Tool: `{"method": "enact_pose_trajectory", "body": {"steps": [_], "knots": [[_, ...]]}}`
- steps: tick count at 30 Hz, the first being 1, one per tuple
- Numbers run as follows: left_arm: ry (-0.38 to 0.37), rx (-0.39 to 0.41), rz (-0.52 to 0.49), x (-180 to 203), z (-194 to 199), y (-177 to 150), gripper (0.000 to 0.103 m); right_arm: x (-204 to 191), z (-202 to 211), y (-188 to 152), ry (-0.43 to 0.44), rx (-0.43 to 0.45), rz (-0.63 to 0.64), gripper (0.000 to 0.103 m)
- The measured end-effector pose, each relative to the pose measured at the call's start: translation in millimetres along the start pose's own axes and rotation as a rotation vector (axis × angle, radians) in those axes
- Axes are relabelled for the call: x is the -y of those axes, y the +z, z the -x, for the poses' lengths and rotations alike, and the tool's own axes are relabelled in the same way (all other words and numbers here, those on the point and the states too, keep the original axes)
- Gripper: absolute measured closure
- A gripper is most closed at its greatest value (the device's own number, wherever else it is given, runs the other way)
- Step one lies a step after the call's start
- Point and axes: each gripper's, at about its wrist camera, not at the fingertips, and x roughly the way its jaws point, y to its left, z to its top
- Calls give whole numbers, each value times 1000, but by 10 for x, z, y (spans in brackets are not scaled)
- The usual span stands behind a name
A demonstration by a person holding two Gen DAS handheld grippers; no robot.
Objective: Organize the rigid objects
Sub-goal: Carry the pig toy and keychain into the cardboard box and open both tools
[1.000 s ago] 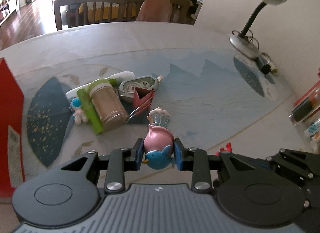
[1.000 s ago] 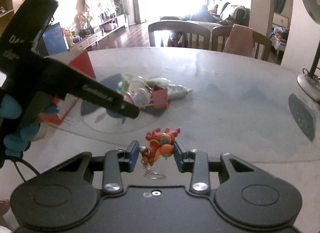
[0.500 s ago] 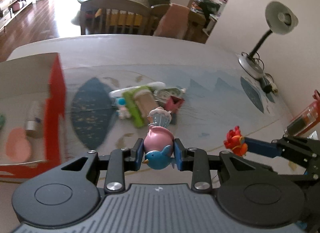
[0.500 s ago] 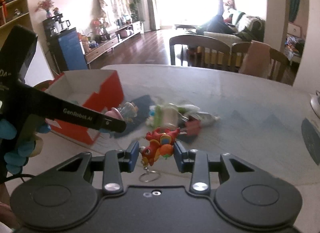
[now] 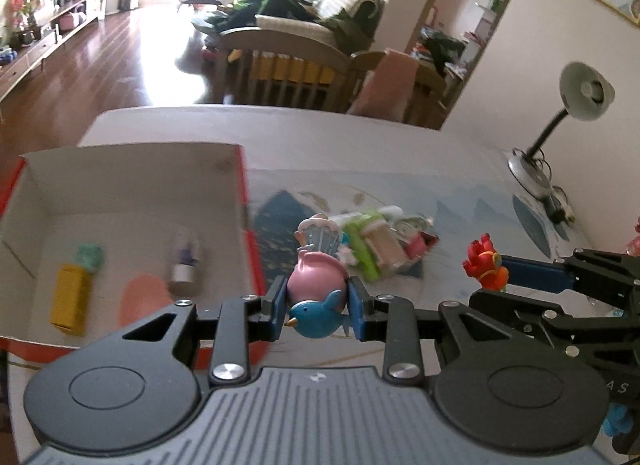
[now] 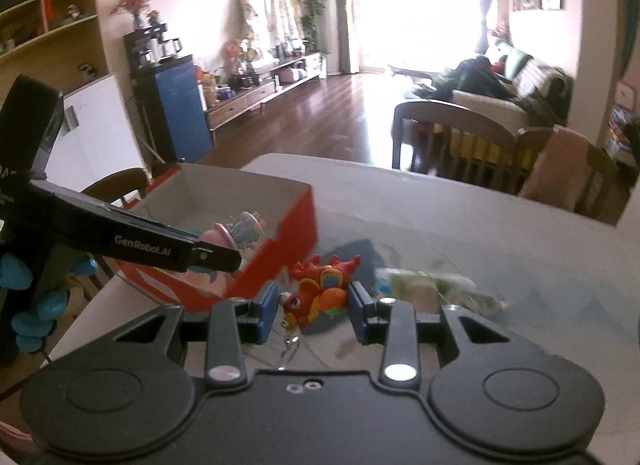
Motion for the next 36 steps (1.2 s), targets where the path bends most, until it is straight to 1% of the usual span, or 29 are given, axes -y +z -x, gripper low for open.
{"method": "enact_pose_trajectory", "body": {"steps": [10,19,27,33,36], "knots": [[68,43,30,-655,279,130,72,-478,-497,454,39,1,76,66],[152,39,27,-1279,286,189,72,-793,-1023,677,41,-21,118,66],[207,3,19,-1750,44,237,72,-1008,-1527,734,25,-68,156,66],[217,-45,29,-1993,-252,266,72,-1131,-1921,698,44,-131,169,66],[214,-71,22,-2036,-409,294,72,-1182,-2097,655,47,-169,175,66]]}}
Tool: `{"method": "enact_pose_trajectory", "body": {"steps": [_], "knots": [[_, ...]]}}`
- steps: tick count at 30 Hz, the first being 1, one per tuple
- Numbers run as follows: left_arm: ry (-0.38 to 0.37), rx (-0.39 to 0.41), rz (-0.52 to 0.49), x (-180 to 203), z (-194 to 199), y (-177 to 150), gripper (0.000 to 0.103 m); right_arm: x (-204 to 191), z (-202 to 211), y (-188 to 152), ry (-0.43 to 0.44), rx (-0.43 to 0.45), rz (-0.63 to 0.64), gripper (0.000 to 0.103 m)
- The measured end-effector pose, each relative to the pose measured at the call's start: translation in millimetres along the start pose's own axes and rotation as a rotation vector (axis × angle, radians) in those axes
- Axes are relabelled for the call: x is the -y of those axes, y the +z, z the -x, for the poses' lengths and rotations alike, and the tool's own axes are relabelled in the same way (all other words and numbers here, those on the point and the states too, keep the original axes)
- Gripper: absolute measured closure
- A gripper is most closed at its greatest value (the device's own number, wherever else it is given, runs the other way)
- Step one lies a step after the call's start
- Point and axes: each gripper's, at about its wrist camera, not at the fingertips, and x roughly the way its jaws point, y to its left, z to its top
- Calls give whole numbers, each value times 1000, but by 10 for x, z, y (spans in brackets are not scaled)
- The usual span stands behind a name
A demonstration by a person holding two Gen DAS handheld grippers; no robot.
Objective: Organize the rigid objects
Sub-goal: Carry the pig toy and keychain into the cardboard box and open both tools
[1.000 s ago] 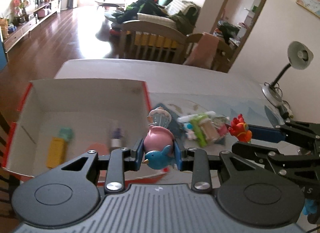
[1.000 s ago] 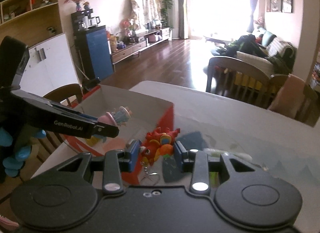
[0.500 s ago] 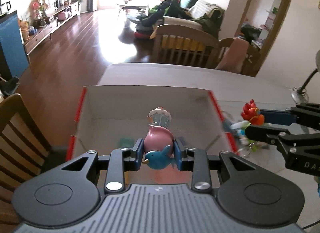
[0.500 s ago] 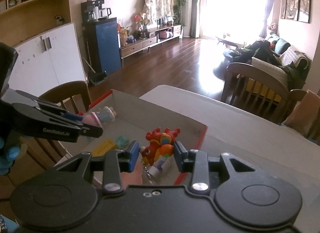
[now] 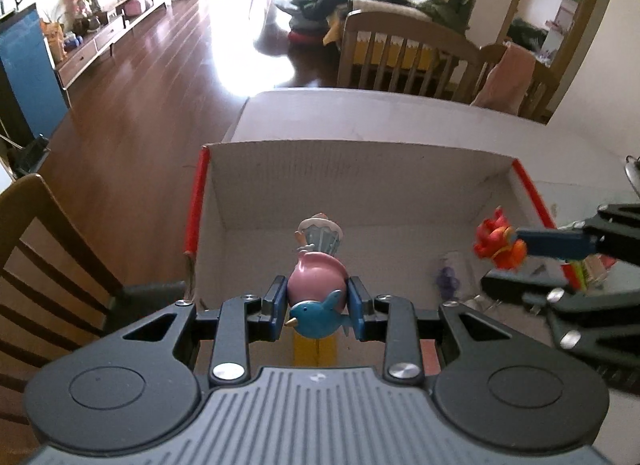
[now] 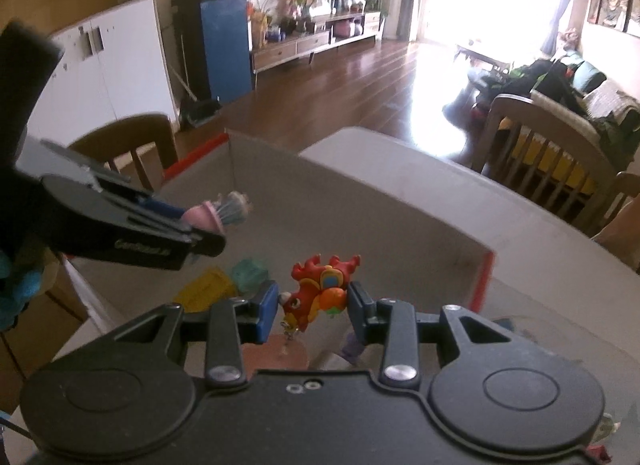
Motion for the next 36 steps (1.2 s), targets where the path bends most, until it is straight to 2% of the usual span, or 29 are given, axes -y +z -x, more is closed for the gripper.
{"method": "enact_pose_trajectory", "body": {"steps": [9,15,20,24,30,36], "knots": [[48,-57,-47,-24,-358,171,72,-127,-333,-86,13,-100,33,66],[57,-132,-76,-34,-528,209,72,-197,-423,-157,16,-169,47,66],[53,-190,-73,-61,-643,184,72,-225,-432,-202,23,-192,44,66],[59,-199,-75,-69,-661,160,72,-240,-401,-217,19,-201,47,65],[51,-212,-50,-81,-638,175,72,-195,-346,-186,16,-196,40,52],[49,-219,-25,-51,-646,199,72,-174,-174,-198,29,-161,3,44]]}}
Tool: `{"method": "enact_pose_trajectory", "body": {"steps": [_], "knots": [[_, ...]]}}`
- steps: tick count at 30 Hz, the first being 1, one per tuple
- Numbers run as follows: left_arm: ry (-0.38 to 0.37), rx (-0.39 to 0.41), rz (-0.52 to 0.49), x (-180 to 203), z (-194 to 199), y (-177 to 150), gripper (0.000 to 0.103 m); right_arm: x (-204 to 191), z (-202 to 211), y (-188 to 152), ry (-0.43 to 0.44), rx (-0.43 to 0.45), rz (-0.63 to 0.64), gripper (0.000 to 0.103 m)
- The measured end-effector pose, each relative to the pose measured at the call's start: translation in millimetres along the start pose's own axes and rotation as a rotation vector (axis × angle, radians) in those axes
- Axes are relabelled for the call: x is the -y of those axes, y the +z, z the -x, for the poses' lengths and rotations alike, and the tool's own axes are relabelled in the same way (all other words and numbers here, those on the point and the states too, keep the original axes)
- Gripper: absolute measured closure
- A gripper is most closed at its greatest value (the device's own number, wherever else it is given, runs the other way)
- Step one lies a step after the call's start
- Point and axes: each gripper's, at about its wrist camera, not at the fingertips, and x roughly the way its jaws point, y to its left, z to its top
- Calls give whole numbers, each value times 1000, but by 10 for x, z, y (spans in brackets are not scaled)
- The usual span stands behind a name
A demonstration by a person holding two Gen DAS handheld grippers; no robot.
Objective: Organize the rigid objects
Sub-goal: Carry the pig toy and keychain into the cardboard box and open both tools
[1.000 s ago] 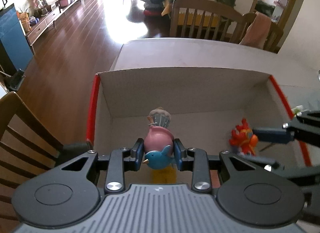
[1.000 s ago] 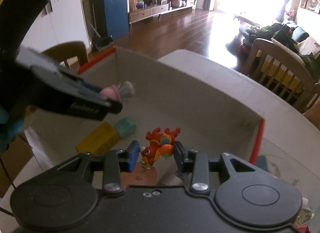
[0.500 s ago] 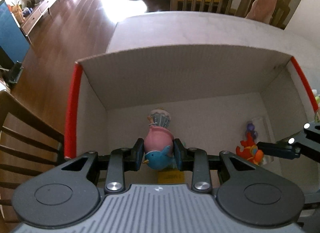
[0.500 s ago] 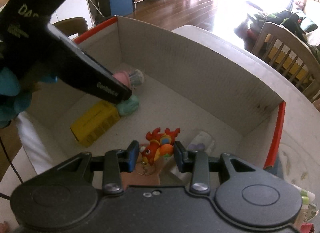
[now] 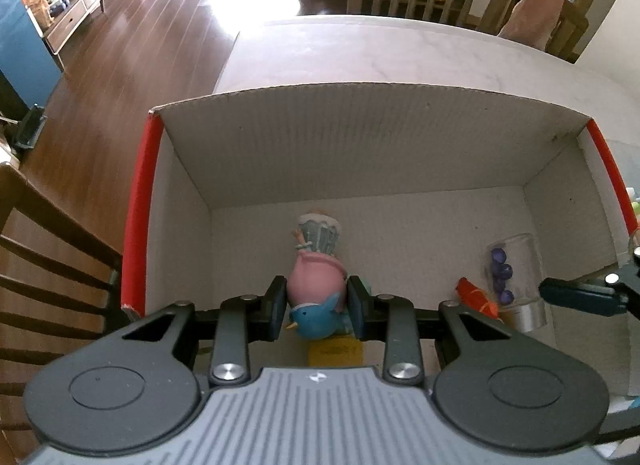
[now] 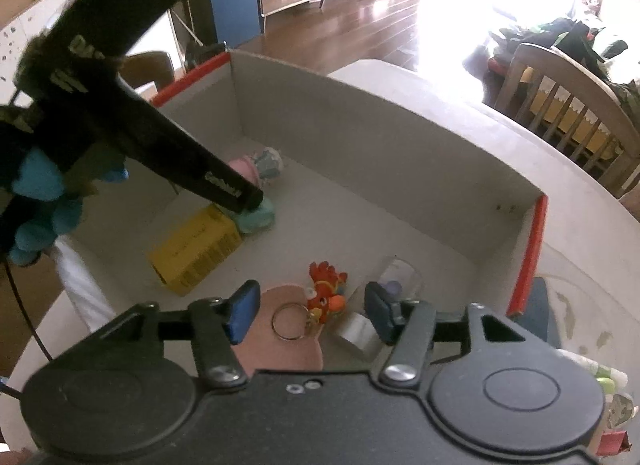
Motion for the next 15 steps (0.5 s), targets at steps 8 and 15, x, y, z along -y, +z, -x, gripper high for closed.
{"method": "enact_pose_trajectory", "body": {"steps": [8,15], "knots": [[-1,16,21,10,77,-51,71,115,269,-20,20,62,-61,39],[-26,63,23,17,271,-196,60,217,573,-100,41,125,-115,30]]}}
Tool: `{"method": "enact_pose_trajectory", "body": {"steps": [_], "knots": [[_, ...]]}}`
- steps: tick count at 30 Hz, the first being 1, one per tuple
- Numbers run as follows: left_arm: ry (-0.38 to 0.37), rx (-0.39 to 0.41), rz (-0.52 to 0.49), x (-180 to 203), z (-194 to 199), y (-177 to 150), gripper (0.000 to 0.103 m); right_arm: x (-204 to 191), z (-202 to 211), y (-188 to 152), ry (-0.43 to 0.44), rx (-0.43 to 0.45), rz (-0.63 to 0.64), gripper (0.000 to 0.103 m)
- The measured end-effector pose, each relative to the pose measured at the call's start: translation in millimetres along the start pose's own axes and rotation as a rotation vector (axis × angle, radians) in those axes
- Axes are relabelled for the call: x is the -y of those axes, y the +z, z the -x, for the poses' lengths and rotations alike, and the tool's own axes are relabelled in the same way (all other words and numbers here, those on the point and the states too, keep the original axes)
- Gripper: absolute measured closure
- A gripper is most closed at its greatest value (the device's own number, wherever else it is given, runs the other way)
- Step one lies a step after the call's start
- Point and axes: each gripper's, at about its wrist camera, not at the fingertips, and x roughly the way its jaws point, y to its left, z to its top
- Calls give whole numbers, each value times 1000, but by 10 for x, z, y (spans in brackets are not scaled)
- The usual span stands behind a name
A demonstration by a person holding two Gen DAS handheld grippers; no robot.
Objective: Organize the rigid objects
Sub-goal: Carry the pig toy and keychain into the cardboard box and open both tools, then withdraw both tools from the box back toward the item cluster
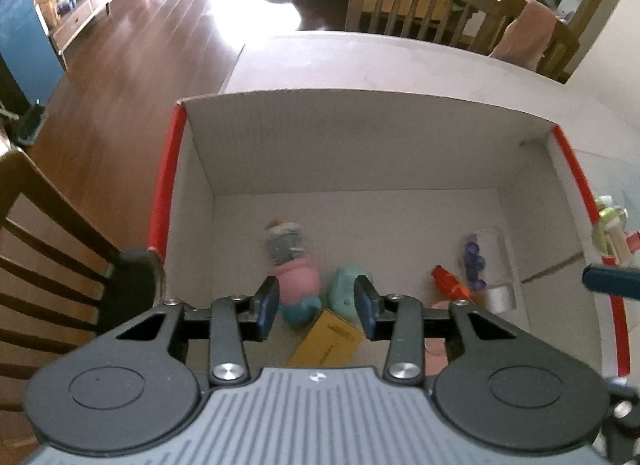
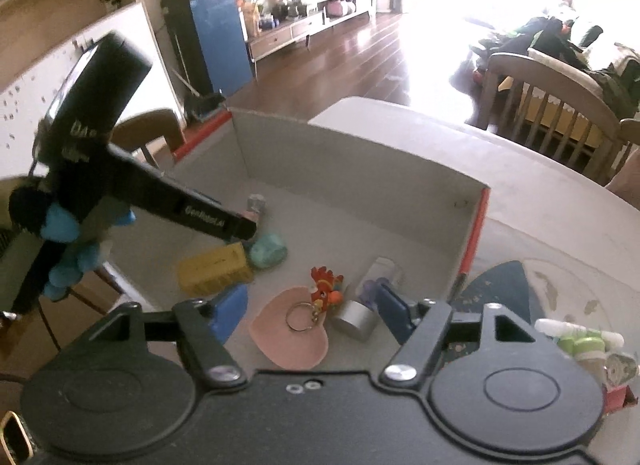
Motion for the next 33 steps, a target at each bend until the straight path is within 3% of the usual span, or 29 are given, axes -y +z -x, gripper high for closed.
{"method": "enact_pose_trajectory", "body": {"steps": [6,9,17,20,24,33], "knots": [[-6,84,-20,93,332,-141,56,7,343,-91,17,55,-21,26],[-11,135,-34,166,538,-199,48,19,467,-122,23,83,-40,23],[-45,219,-49,424,946,-345,45,91,769,-218,22,157,-84,13],[-61,248,-47,535,1100,-390,35,135,900,-294,21,185,-79,13],[-88,272,-48,718,1204,-442,34,222,1079,-429,15,212,-77,13],[-140,289,-63,1255,1270,-560,21,631,1381,-849,-24,223,-150,10]]}}
